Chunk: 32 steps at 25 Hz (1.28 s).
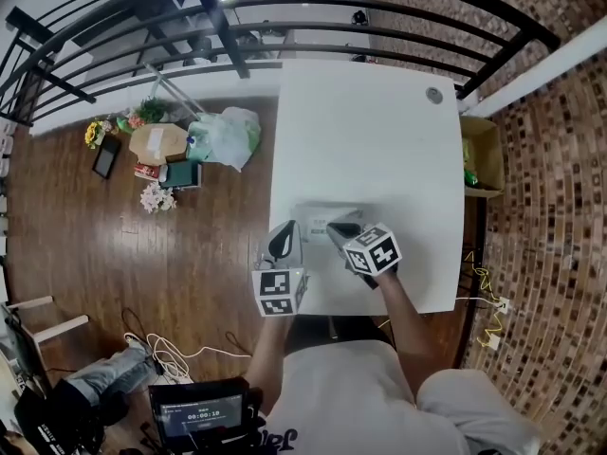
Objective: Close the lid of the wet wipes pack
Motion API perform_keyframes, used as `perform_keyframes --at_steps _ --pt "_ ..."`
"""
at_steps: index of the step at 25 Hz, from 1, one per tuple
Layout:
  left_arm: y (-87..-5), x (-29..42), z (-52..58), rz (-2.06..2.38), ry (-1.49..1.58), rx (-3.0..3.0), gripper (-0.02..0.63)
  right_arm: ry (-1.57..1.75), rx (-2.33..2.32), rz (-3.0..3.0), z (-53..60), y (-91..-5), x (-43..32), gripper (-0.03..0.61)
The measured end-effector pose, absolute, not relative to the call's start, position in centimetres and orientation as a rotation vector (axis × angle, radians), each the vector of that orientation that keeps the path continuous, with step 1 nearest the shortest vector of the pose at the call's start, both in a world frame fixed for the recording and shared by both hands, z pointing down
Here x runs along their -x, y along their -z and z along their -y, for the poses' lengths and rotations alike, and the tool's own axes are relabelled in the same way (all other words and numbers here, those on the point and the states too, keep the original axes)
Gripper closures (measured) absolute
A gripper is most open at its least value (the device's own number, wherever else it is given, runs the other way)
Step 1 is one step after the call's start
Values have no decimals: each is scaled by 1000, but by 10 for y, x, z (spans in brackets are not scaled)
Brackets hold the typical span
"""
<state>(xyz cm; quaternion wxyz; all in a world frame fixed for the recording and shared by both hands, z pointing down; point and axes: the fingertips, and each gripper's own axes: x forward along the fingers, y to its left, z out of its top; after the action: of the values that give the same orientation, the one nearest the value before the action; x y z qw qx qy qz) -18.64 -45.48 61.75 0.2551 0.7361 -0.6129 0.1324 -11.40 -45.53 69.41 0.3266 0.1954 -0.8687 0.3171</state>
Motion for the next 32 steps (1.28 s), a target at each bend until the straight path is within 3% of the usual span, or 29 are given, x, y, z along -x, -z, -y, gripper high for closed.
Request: perform_keyframes --at_steps 22,32 --pt "-671 160 419 1607 -359 -1946 597 -652 -588 2274 447 -714 109 588" --pt "-611 171 433 1645 -290 -2032 597 -656 -725 2323 441 -662 87 588"
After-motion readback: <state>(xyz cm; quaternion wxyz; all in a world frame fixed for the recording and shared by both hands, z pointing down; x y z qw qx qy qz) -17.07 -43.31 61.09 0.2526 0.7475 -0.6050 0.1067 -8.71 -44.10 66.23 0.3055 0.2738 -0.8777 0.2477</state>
